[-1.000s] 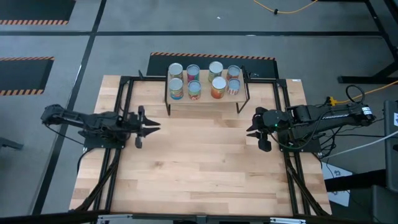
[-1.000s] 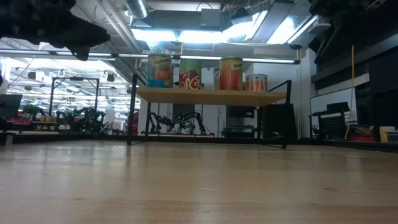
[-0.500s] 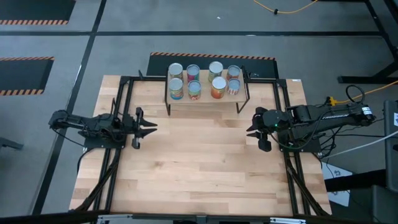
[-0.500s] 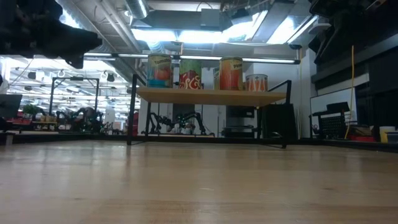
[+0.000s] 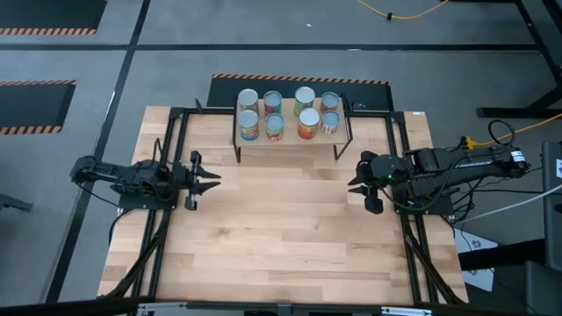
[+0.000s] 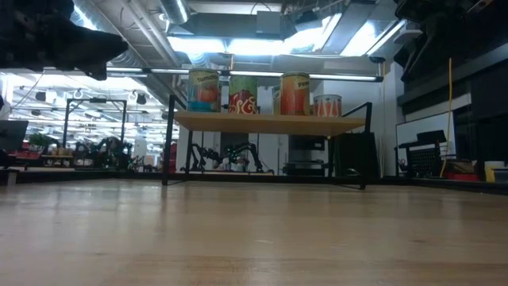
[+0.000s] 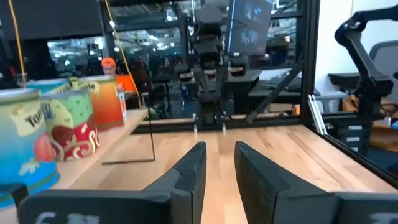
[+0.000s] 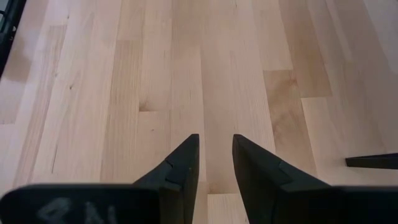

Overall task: Pick and place cans onto a shelf
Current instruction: Return to Home Position

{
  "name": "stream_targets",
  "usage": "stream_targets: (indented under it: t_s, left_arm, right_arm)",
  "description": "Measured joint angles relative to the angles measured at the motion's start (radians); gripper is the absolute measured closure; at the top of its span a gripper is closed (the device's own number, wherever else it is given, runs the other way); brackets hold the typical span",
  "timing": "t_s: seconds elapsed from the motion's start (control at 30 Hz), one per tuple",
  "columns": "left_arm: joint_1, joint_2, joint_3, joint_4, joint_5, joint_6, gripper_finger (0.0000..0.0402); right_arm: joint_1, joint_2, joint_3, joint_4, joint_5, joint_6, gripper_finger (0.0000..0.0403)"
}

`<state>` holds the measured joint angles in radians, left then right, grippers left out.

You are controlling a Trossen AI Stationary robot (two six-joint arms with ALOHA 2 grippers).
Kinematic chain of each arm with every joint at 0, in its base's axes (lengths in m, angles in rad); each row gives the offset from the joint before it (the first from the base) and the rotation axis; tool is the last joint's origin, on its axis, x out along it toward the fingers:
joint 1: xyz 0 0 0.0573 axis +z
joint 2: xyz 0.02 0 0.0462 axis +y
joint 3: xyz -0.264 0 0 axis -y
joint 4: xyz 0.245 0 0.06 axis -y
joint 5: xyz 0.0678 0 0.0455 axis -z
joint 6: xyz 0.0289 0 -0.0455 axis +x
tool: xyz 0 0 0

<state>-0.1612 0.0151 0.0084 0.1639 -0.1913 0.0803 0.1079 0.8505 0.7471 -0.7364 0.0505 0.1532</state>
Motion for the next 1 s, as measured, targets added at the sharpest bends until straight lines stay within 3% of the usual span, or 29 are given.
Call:
stream_targets:
  t_s: [0.4,0.7,1.0]
  left_arm:
    - [0.0,-0.013,0.028,-0.026,0.003,0.042,0.0324]
    - [0.0,-0.013,0.026,-0.069,0.129,0.027,0.0324]
    - [0.0,-0.013,0.026,-0.082,0.142,0.027,0.0324]
  right_arm:
    - [0.0,0.0,0.0,0.0,0.0,0.0,0.0302]
    - [0.0,0.0,0.0,0.0,0.0,-0.001,0.0302]
    - [0.0,0.0,0.0,0.0,0.0,-0.001,0.0302]
